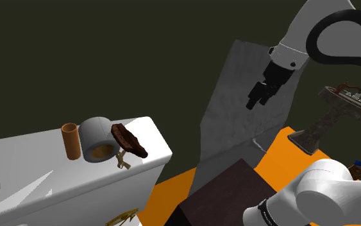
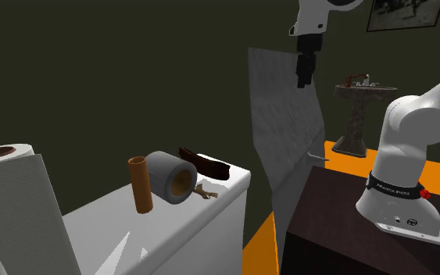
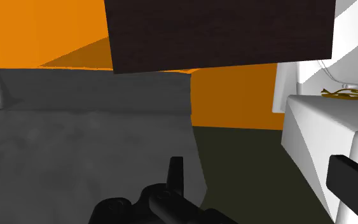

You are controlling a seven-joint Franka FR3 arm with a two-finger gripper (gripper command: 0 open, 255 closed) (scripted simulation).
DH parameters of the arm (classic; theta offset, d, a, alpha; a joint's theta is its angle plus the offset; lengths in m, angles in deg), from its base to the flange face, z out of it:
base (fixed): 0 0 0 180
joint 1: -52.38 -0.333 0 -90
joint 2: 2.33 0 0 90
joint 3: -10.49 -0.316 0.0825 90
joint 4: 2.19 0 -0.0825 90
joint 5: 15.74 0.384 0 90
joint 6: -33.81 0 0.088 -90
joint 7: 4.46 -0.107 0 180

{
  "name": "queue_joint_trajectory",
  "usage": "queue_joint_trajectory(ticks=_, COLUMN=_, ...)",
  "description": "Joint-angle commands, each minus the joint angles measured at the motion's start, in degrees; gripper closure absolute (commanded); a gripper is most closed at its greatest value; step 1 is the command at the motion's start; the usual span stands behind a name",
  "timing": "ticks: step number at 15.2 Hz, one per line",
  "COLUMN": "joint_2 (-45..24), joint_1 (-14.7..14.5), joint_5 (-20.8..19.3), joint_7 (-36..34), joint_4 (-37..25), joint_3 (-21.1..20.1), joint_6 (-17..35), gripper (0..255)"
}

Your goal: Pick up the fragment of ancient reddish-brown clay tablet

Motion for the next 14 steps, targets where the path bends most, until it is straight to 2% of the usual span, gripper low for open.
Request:
queue_joint_trajectory(ticks=1, joint_2=0.0, joint_1=0.0, joint_5=0.0, joint_7=0.0, joint_4=0.0, joint_3=0.0, joint_6=0.0, gripper=0)
queue_joint_trajectory(ticks=8, joint_2=-2.86, joint_1=-4.67, joint_5=1.57, joint_7=-5.36, joint_4=1.86, joint_3=-9.6, joint_6=9.82, gripper=0)
queue_joint_trajectory(ticks=14, joint_2=-7.75, joint_1=-7.37, joint_5=0.81, joint_7=-10.65, joint_4=1.51, joint_3=-18.31, joint_6=18.09, gripper=0)
